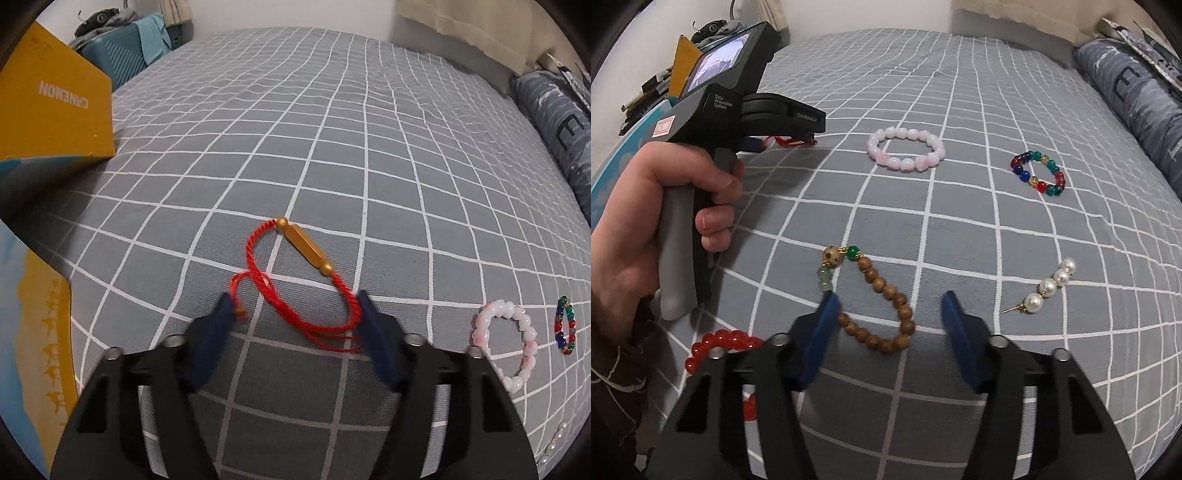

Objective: Organize jewelry
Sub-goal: 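Grasp the red cord bracelet with the left tool while the right tool grasps the wooden bead bracelet, then lift both held bracelets and carry them over the white box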

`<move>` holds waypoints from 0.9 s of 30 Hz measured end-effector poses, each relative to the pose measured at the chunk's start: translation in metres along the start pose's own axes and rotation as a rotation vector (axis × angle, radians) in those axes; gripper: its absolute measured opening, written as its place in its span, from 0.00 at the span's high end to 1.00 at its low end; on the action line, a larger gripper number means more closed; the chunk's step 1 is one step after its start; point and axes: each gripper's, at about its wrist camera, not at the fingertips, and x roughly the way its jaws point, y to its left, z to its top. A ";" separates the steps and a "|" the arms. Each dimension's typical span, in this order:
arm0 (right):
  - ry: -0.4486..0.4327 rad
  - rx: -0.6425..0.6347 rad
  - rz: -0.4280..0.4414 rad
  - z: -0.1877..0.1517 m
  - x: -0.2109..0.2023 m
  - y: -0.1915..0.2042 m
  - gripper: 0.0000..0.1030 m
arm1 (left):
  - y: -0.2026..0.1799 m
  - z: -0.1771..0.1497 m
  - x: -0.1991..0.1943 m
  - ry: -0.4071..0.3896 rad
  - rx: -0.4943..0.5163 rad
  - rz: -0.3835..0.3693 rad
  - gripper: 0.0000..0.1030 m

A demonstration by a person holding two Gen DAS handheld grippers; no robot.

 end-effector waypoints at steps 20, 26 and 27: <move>-0.006 0.024 0.012 0.001 -0.009 -0.003 0.93 | -0.001 -0.004 -0.016 0.007 0.015 0.022 0.88; -0.022 0.033 0.009 0.001 -0.017 -0.006 0.93 | 0.005 -0.004 -0.022 0.003 0.003 0.018 0.88; -0.027 0.036 0.011 0.000 -0.019 -0.006 0.93 | 0.006 -0.004 -0.023 0.002 0.003 0.019 0.88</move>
